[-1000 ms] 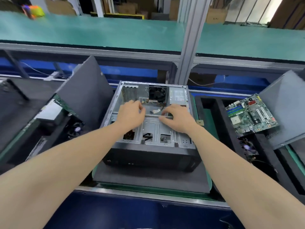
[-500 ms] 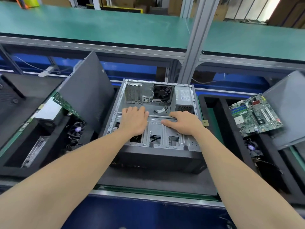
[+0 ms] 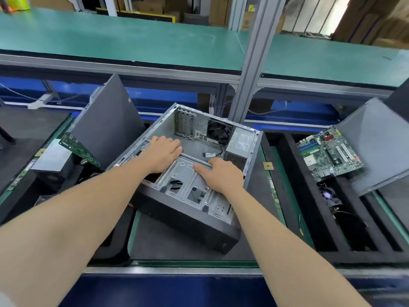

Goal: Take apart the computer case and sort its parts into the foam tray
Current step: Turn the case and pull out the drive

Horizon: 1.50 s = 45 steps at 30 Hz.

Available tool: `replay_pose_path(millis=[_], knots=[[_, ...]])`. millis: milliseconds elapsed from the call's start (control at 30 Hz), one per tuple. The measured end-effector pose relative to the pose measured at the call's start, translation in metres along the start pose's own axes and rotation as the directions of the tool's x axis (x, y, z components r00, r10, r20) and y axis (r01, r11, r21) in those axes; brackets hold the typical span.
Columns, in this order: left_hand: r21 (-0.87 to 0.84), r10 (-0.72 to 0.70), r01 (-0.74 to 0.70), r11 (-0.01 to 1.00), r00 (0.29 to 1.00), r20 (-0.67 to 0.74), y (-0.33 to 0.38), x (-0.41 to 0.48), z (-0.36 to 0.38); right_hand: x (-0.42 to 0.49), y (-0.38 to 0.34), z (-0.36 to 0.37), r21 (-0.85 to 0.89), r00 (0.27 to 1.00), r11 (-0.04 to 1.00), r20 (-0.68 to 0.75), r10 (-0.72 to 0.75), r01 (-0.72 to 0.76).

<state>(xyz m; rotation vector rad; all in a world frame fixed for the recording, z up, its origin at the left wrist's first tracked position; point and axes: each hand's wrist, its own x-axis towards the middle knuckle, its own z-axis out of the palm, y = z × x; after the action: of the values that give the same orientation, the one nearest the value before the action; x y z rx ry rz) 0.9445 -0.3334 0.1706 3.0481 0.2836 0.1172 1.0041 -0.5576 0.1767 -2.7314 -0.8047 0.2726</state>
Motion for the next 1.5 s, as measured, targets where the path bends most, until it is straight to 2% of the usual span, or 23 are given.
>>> replay_pose_path(millis=[133, 233, 333, 467, 600, 733, 833, 967, 1067, 1200, 1500], knots=[[-0.075, 0.125, -0.124, 0.989, 0.992, 0.014, -0.02, 0.008, -0.007, -0.01, -0.028, 0.019, 0.047, 0.99, 0.992, -0.076, 0.121, -0.118], [-0.057, 0.13, -0.129, 0.99, 0.991, 0.013, -0.023, 0.006, -0.009, -0.013, -0.035, 0.023, 0.046, 0.984, 0.991, -0.122, 0.133, -0.128], [-0.004, 0.023, -0.023, 1.0, 0.999, 0.026, -0.012, 0.002, -0.009, -0.017, -0.036, 0.02, 0.047, 0.986, 0.995, -0.14, 0.095, -0.089], [0.01, -0.225, 0.225, 0.974, 0.974, 0.017, 0.018, -0.001, -0.008, -0.01, -0.032, 0.007, 0.069, 0.983, 0.992, -0.155, -0.097, 0.109], [-0.135, -0.467, 0.464, 0.875, 0.884, 0.009, 0.062, -0.01, 0.001, 0.019, -0.012, -0.021, 0.045, 0.956, 0.963, -0.143, -0.256, 0.265], [-0.293, -0.694, 0.685, 0.668, 0.715, 0.088, 0.119, -0.008, 0.002, 0.054, 0.016, -0.044, -0.096, 0.953, 0.948, -0.007, -0.304, 0.302], [-0.274, -0.757, 0.753, 0.599, 0.644, 0.116, 0.142, 0.0, 0.006, 0.072, 0.037, -0.051, -0.148, 0.946, 0.937, 0.131, -0.298, 0.316], [-0.207, -0.802, 0.79, 0.578, 0.597, 0.039, 0.148, 0.007, 0.013, 0.084, 0.054, -0.048, -0.136, 0.925, 0.92, 0.149, -0.349, 0.368], [-0.182, -0.807, 0.796, 0.577, 0.59, 0.022, 0.146, 0.01, 0.016, 0.083, 0.052, -0.047, -0.125, 0.906, 0.902, 0.155, -0.394, 0.414], [-0.175, -0.804, 0.795, 0.581, 0.594, 0.025, 0.143, 0.014, 0.014, 0.078, 0.05, -0.048, -0.109, 0.907, 0.907, 0.172, -0.385, 0.406], [-0.247, -0.669, 0.657, 0.712, 0.742, 0.044, 0.145, 0.017, 0.009, 0.063, 0.061, -0.043, -0.189, 0.957, 0.94, 0.109, -0.268, 0.285]])
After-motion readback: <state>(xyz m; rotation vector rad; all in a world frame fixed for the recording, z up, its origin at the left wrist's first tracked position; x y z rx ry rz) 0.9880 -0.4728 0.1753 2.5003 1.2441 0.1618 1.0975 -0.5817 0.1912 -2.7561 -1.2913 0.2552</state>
